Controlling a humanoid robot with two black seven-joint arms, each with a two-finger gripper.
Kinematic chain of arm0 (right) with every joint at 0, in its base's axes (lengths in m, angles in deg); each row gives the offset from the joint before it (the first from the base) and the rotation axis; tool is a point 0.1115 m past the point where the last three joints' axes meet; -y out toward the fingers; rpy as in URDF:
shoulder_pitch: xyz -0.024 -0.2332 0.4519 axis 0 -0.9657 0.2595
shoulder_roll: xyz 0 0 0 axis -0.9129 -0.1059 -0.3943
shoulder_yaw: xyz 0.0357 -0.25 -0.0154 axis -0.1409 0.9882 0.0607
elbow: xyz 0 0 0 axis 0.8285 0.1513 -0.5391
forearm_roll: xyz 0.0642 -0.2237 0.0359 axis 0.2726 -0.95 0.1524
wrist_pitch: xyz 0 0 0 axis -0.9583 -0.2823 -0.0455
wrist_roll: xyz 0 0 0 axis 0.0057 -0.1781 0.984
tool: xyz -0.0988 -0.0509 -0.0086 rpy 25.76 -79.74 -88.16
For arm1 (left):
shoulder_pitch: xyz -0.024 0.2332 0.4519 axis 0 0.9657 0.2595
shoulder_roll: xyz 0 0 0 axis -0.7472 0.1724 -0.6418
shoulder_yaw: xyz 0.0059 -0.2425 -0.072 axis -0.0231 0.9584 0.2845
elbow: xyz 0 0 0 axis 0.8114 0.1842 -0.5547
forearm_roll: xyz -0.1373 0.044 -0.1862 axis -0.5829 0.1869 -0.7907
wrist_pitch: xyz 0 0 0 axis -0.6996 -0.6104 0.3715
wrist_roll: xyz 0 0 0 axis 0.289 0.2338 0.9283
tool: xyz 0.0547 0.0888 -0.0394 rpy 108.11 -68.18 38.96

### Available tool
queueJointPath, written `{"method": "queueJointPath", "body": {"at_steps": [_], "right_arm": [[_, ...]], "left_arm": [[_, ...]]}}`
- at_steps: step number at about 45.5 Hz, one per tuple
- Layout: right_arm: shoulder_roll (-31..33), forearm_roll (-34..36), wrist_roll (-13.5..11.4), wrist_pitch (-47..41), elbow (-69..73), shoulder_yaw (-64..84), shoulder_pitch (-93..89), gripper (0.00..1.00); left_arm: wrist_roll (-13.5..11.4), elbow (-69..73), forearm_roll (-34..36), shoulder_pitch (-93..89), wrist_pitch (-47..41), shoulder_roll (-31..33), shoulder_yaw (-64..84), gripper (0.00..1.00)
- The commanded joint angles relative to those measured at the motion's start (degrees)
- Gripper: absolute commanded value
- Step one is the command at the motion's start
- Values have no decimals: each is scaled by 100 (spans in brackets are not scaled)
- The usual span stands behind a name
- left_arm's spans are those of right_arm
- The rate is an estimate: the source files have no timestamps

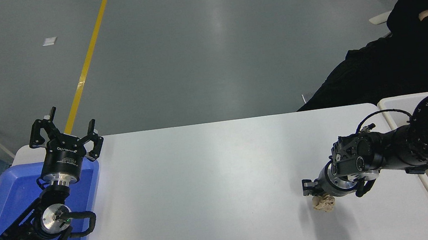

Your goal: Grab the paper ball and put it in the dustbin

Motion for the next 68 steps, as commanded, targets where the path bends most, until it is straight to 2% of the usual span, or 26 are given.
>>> {"method": "queueJointPath", "body": {"at_steps": [1, 7, 14, 15, 24, 36, 54, 62, 68], "right_arm": [[302, 1, 25, -307, 903, 207, 785, 0], [688, 10, 43, -1361, 1562, 234, 1769, 0], [1110, 28, 51, -3329, 2073, 234, 3219, 0], [1181, 37, 51, -3393, 2091, 234, 3404, 0], [1805, 265, 51, -3393, 2126, 269, 5082, 0], [1946, 511, 51, -3393, 2223, 787, 6666, 0], [1972, 538, 43, -3393, 2284, 901, 6887, 0], [1981, 546, 43, -3393, 2232, 1516, 6851, 0], [2428, 538, 43, -3393, 2223, 2157, 6825, 0]], "left_arm": [[0, 0, 0, 0, 0, 0, 0, 98], [0, 0, 0, 0, 0, 0, 0, 98], [0, 0, 0, 0, 0, 0, 0, 98], [0, 0, 0, 0, 0, 0, 0, 98], [0, 0, 0, 0, 0, 0, 0, 98], [0, 0, 0, 9, 0, 0, 0, 98], [0, 0, 0, 9, -9, 0, 0, 98], [0, 0, 0, 9, -9, 0, 9, 98], [-9, 9, -9, 17, -9, 0, 18, 98]]}}
